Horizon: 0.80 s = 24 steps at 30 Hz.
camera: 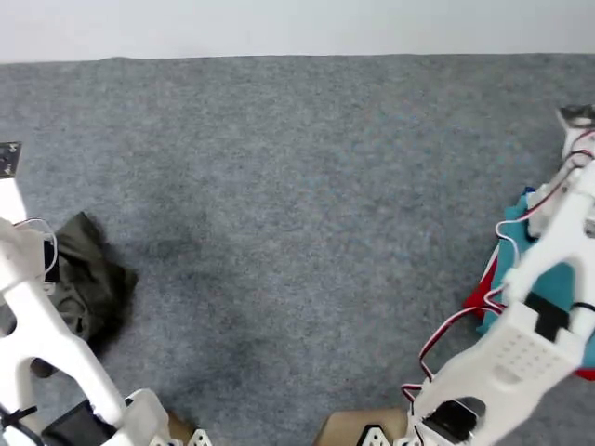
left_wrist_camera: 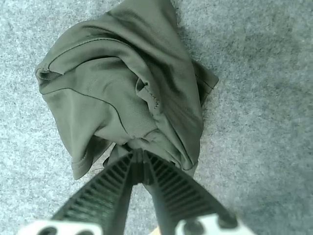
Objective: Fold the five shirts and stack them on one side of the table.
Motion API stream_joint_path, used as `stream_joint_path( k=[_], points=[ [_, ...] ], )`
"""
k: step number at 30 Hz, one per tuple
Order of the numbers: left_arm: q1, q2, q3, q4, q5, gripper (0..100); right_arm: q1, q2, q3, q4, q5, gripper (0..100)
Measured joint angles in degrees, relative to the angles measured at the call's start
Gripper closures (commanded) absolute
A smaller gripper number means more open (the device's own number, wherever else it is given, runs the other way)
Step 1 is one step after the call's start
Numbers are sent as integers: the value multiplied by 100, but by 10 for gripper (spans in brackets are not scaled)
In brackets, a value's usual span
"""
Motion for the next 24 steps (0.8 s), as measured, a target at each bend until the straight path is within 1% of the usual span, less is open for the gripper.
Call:
stream_joint_path(
  k=[3, 7, 11, 14, 16, 19, 21, 24],
  points=[
    [0, 0, 0, 0, 0, 994, 440, -9, 0, 132, 290, 987],
    [0, 0, 0, 0, 0, 994, 1196, -9, 0, 132, 774, 987],
    [0, 0, 0, 0, 0, 994, 1705, 149, -9, 132, 1134, 987],
    [0, 0, 0, 0, 0, 994, 1960, 756, 0, 97, 1363, 987],
    [0, 0, 0, 0, 0, 994, 2101, 1152, -44, -123, 1424, 987],
    [0, 0, 0, 0, 0, 994, 2277, 1319, -264, -440, 1451, 987],
    [0, 0, 0, 0, 0, 994, 2321, 1336, -501, -431, 1451, 987],
    [0, 0, 0, 0, 0, 994, 2338, 1336, -967, -105, 1433, 989]
  ],
)
